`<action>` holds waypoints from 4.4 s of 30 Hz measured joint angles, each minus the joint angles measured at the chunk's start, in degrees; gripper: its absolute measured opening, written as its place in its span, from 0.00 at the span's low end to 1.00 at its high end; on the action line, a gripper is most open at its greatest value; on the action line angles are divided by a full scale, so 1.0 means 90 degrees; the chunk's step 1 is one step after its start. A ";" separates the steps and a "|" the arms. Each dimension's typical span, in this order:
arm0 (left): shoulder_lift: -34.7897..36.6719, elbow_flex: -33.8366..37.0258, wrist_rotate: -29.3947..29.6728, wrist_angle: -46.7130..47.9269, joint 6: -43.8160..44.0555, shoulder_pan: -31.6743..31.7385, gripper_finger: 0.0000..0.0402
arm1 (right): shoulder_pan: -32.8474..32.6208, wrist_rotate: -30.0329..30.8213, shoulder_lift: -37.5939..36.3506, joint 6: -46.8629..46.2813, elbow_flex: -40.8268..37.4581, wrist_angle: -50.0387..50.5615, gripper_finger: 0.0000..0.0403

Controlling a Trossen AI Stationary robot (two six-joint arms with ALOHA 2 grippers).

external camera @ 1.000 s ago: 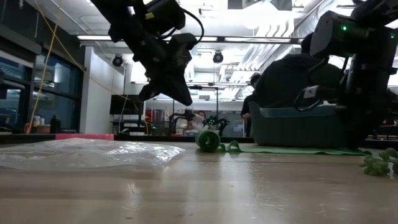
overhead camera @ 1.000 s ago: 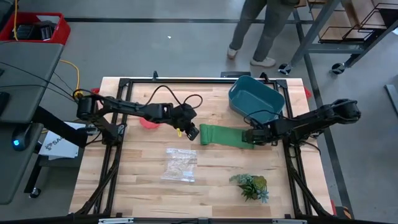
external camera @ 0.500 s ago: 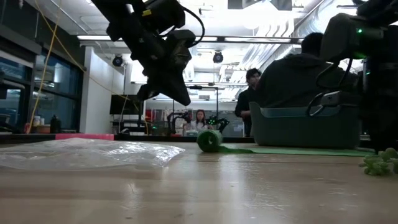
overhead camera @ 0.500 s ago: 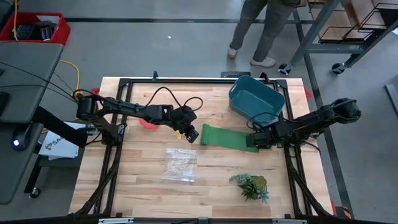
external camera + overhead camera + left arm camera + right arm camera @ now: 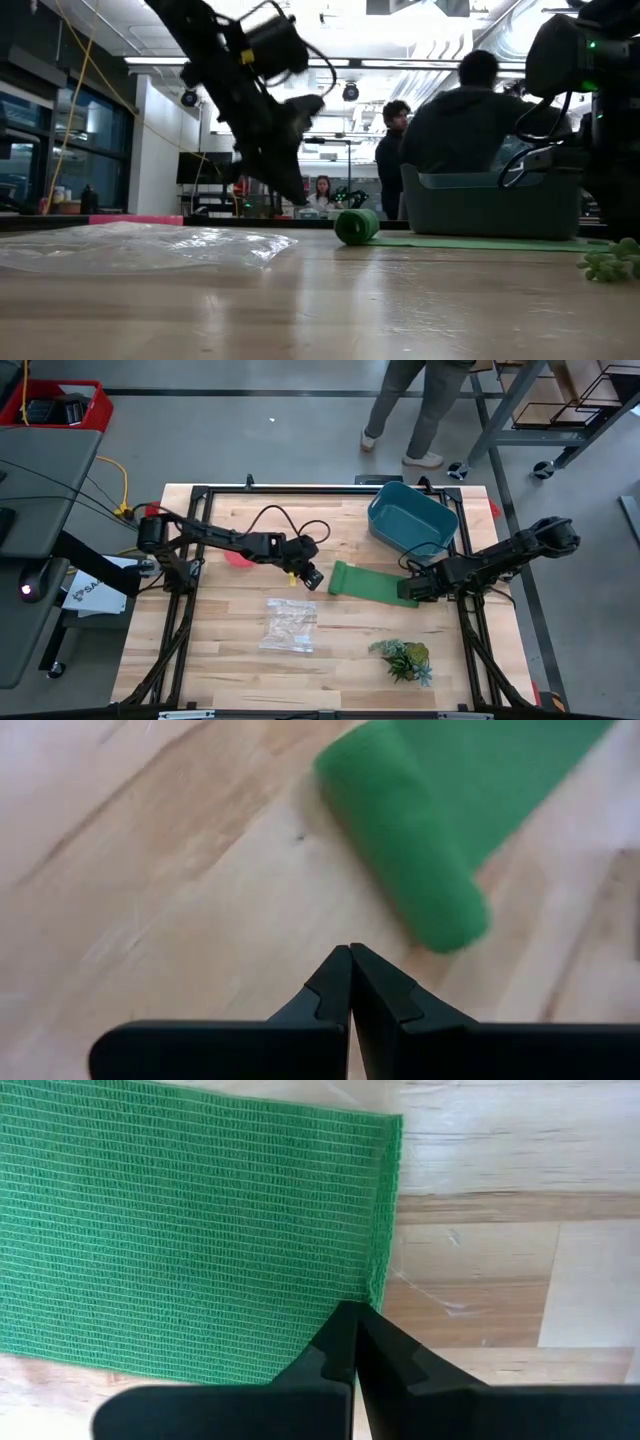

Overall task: Roll bandage
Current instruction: Roll the green bandage

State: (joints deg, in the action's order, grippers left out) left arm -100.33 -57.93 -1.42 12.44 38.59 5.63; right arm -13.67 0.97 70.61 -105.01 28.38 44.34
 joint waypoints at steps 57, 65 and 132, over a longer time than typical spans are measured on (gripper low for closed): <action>-0.0173 -0.1129 0.0535 0.0895 -0.0024 -0.0088 0.00 | -0.0708 0.1232 -0.1998 -0.0456 0.0058 0.0955 0.00; -0.1256 -0.0972 0.0235 0.0603 0.1389 -0.0226 0.00 | -0.0965 0.1247 -0.1927 -0.0746 0.0058 0.1074 0.00; -0.3933 -0.4690 -0.0524 -0.1108 0.2566 -0.0592 0.00 | -0.3279 0.2011 -0.1671 -0.1497 0.0057 -0.0320 0.00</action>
State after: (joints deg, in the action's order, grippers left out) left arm -135.73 -100.14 -6.14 2.47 61.68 0.30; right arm -43.18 19.07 55.57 -118.48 28.89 41.46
